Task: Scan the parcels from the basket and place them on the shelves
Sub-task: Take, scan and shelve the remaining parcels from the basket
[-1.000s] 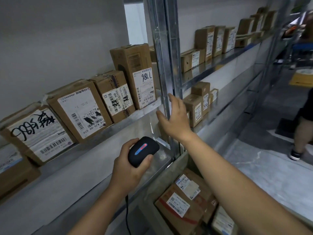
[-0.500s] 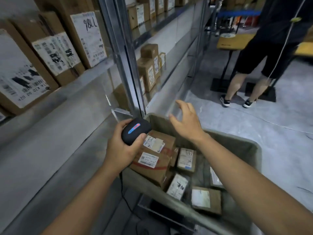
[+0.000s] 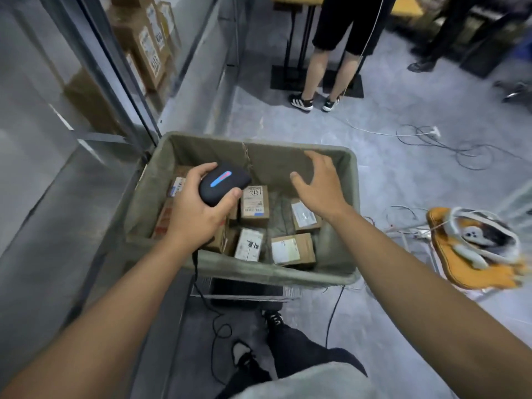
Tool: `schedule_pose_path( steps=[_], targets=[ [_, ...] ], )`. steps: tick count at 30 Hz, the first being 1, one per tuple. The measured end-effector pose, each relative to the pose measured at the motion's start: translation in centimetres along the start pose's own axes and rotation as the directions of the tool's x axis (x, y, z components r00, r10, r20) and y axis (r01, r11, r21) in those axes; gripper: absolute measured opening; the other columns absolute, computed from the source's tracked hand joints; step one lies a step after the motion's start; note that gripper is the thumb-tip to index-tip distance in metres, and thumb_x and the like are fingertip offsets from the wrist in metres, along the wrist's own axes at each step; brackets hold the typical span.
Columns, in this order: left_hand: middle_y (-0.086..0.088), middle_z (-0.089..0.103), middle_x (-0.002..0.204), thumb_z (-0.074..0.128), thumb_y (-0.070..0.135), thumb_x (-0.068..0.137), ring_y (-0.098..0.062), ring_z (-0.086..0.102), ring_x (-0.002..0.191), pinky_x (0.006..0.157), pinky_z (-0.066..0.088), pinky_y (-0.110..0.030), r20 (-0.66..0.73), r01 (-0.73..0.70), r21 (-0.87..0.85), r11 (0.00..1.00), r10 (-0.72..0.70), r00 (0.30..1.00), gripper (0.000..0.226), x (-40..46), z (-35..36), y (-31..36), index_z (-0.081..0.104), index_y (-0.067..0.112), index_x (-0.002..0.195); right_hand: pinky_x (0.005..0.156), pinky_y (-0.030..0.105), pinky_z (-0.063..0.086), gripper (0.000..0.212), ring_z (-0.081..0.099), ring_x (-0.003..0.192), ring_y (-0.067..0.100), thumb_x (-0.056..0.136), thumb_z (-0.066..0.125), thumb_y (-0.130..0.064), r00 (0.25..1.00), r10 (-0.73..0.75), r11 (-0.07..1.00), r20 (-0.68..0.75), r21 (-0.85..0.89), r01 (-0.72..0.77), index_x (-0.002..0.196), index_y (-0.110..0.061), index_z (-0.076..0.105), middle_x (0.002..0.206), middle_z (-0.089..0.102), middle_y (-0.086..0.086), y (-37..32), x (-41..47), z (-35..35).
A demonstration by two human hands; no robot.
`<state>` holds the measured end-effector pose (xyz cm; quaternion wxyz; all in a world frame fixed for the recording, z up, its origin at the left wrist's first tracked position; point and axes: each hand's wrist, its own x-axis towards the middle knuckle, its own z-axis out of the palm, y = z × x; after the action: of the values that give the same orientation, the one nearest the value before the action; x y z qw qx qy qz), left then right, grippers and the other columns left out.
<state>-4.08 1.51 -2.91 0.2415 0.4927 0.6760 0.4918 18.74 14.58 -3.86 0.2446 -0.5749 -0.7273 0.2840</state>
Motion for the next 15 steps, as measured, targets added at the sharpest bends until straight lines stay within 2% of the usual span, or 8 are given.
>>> schedule_pose_path(
  steps=[1, 3, 7, 10, 12, 14, 15],
  targets=[
    [0.014, 0.065, 0.115, 0.079, 0.051, 0.075, 0.010, 0.062, 0.100, 0.091, 0.048, -0.013, 0.010, -0.006, 0.006, 1.000, 0.006, 1.000, 0.066, 0.2, 0.5, 0.1, 0.057, 0.027, 0.133, 0.118, 0.036, 0.031, 0.062, 0.035, 0.144, 0.019, 0.097, 0.061, -0.037, 1.000, 0.028, 1.000, 0.000, -0.001, -0.028, 0.153, -0.019, 0.038, 0.155, 0.037, 0.003, 0.8, -0.3, 0.1],
    [0.022, 0.063, 0.112, 0.078, 0.046, 0.076, 0.017, 0.059, 0.097, 0.083, 0.042, -0.003, 0.026, 0.005, 0.021, 1.000, -0.006, 1.000, 0.064, 0.8, 1.3, 0.0, 0.057, 0.026, 0.133, 0.119, 0.035, 0.030, 0.064, 0.035, 0.145, 0.019, 0.097, 0.061, -0.037, 0.998, 0.068, 0.998, 0.009, -0.010, -0.068, 0.153, -0.018, 0.038, 0.156, 0.036, 0.003, 2.2, -0.4, 0.7],
    [0.019, 0.065, 0.114, 0.081, 0.045, 0.079, 0.011, 0.061, 0.101, 0.085, 0.044, -0.006, 0.057, 0.051, 0.048, 0.998, -0.054, 0.997, 0.062, 2.4, 2.5, -1.3, 0.056, 0.028, 0.133, 0.118, 0.041, 0.035, 0.065, 0.039, 0.142, 0.020, 0.094, 0.060, -0.040, 0.990, 0.119, 0.993, 0.071, -0.001, -0.119, 0.153, -0.020, 0.038, 0.155, 0.036, 0.003, 4.3, 0.4, 2.9],
    [0.024, 0.061, 0.115, 0.085, 0.030, 0.084, 0.018, 0.058, 0.101, 0.085, 0.041, -0.003, 0.051, 0.076, 0.087, 0.993, -0.080, 0.995, 0.056, 3.3, 3.3, -2.4, 0.057, 0.022, 0.133, 0.119, 0.043, 0.033, 0.066, 0.037, 0.143, 0.022, 0.094, 0.059, -0.043, 0.979, 0.147, 0.989, 0.139, -0.012, -0.147, 0.152, -0.022, 0.038, 0.155, 0.036, 0.003, 5.2, 1.5, 5.0],
    [0.019, 0.063, 0.116, 0.085, 0.029, 0.085, 0.015, 0.060, 0.102, 0.090, 0.048, -0.011, 0.071, 0.118, 0.097, 0.988, -0.126, 0.990, 0.054, 3.9, 3.9, -3.3, 0.057, 0.027, 0.131, 0.119, 0.039, 0.031, 0.066, 0.037, 0.143, 0.023, 0.095, 0.059, -0.041, 0.973, 0.160, 0.987, 0.167, -0.017, -0.159, 0.153, -0.021, 0.037, 0.154, 0.036, 0.004, 5.7, 2.1, 6.2],
    [0.014, 0.065, 0.121, 0.085, 0.039, 0.082, 0.001, 0.065, 0.106, 0.091, 0.059, -0.038, 0.080, 0.167, 0.075, 0.983, -0.173, 0.982, 0.055, 4.5, 4.4, -4.0, 0.056, 0.034, 0.129, 0.113, 0.030, 0.028, 0.065, 0.036, 0.142, 0.022, 0.097, 0.060, -0.036, 0.961, 0.172, 0.985, 0.217, -0.026, -0.171, 0.154, -0.018, 0.035, 0.155, 0.035, 0.006, 6.2, 2.7, 7.4],
    [0.015, 0.065, 0.121, 0.083, 0.044, 0.080, -0.003, 0.066, 0.108, 0.088, 0.061, -0.046, 0.073, 0.186, 0.074, 0.980, -0.191, 0.979, 0.057, 4.8, 4.6, -4.5, 0.055, 0.036, 0.129, 0.110, 0.028, 0.028, 0.065, 0.035, 0.142, 0.022, 0.098, 0.061, -0.035, 0.953, 0.176, 0.984, 0.246, -0.033, -0.173, 0.155, -0.017, 0.034, 0.155, 0.034, 0.006, 6.3, 3.1, 8.0]
  ],
)
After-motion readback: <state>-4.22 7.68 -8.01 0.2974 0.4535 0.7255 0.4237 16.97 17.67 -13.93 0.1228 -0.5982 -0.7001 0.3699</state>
